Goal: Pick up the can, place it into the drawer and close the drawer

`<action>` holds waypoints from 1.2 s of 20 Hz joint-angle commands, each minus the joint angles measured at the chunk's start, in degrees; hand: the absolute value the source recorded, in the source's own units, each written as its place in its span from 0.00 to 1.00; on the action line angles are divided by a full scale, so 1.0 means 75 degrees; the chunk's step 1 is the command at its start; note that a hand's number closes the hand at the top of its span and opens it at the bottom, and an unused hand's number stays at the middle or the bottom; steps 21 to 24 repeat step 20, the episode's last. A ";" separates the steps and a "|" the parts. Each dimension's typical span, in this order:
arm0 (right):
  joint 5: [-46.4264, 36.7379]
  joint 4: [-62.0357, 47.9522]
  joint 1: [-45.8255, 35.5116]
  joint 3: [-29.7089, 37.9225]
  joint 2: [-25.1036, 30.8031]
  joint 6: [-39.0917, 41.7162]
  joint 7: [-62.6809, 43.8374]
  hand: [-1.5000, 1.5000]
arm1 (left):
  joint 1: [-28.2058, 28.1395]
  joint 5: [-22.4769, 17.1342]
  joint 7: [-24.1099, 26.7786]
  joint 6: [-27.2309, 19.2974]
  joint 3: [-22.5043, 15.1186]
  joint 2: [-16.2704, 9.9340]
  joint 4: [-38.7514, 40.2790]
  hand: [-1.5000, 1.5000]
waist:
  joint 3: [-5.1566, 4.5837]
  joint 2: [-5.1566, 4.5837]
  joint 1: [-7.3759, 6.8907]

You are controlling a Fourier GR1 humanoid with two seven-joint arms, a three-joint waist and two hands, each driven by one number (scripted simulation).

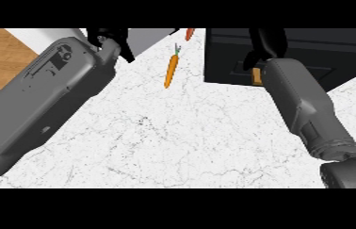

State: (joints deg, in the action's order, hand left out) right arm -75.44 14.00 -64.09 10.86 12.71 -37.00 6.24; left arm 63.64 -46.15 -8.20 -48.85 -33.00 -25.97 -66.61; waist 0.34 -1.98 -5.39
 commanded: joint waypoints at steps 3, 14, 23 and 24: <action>0.0042 -0.0236 -0.0870 0.0177 0.0168 0.0106 -0.0295 0.00 | 0.0088 0.0165 -0.0136 -0.0127 -0.0065 0.0063 -0.0203 0.00 | -0.0022 -0.0021 -0.0134; 0.2886 -0.0276 -0.0880 0.2681 -0.0468 0.1512 0.1999 0.00 | -0.0374 0.0213 -0.0013 -0.0013 0.0022 -0.0082 -0.0497 0.00 | 0.0020 -0.0031 -0.0054; 0.3345 -0.0350 -0.1082 0.3173 -0.0078 0.2124 0.2322 0.00 | -0.0757 0.0225 -0.0175 -0.0042 0.0046 -0.0342 -0.1032 0.00 | -0.0022 0.0032 -0.0188; 0.3345 -0.0350 -0.1082 0.3173 -0.0078 0.2124 0.2322 0.00 | -0.0757 0.0225 -0.0175 -0.0042 0.0046 -0.0342 -0.1032 0.00 | -0.0022 0.0032 -0.0188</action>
